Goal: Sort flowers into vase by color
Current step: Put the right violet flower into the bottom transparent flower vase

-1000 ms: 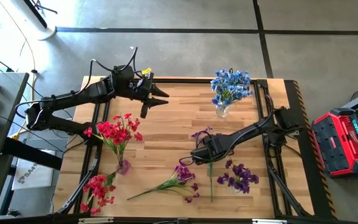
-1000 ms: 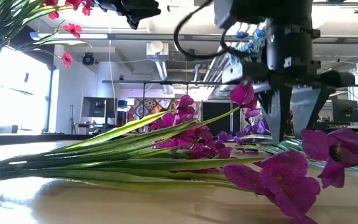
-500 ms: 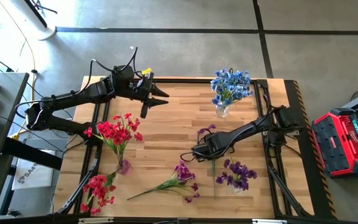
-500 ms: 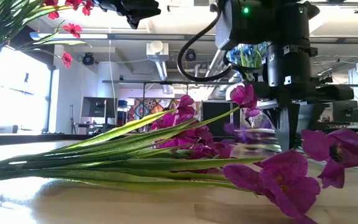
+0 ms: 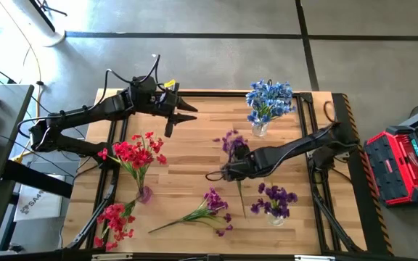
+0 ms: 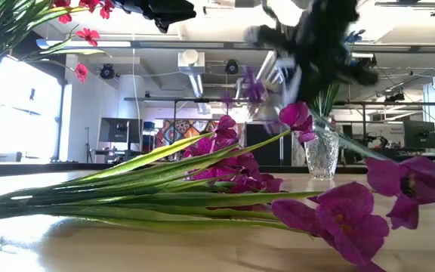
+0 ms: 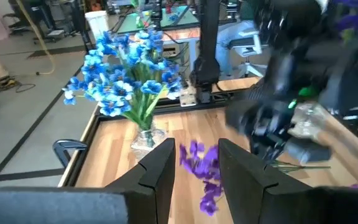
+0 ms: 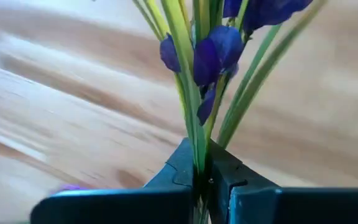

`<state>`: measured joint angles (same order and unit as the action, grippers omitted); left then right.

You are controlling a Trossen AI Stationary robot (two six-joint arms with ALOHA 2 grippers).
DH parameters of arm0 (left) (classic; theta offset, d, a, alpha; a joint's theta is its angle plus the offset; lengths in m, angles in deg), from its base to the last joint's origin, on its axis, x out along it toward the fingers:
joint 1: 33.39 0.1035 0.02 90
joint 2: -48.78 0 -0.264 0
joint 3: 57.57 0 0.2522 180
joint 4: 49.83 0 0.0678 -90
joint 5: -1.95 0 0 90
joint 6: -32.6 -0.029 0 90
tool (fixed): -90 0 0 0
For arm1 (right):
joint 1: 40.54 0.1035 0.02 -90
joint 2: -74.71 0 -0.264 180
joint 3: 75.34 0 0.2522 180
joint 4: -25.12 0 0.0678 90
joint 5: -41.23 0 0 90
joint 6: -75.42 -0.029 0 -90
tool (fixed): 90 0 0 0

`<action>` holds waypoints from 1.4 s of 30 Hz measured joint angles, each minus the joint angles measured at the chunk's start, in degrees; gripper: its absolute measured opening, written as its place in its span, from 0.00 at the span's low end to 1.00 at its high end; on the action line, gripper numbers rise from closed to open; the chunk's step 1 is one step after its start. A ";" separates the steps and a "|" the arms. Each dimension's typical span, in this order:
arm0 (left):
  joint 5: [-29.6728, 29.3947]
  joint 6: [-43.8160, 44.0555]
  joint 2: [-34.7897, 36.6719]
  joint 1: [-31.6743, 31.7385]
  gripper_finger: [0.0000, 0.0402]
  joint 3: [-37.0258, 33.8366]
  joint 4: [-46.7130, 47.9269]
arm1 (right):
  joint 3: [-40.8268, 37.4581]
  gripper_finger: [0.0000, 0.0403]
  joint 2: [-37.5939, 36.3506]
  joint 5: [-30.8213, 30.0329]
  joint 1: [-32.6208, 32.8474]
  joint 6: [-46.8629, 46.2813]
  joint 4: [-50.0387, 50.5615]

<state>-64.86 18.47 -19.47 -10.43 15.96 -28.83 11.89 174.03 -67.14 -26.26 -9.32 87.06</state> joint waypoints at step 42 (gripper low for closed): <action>-11.99 16.94 -1.31 4.83 0.27 -0.04 2.95 | 10.06 0.00 -37.60 -39.80 29.88 21.12 35.25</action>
<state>-76.85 35.41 -20.78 -5.60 15.91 -25.88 21.95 136.43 -106.94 3.62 11.80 122.31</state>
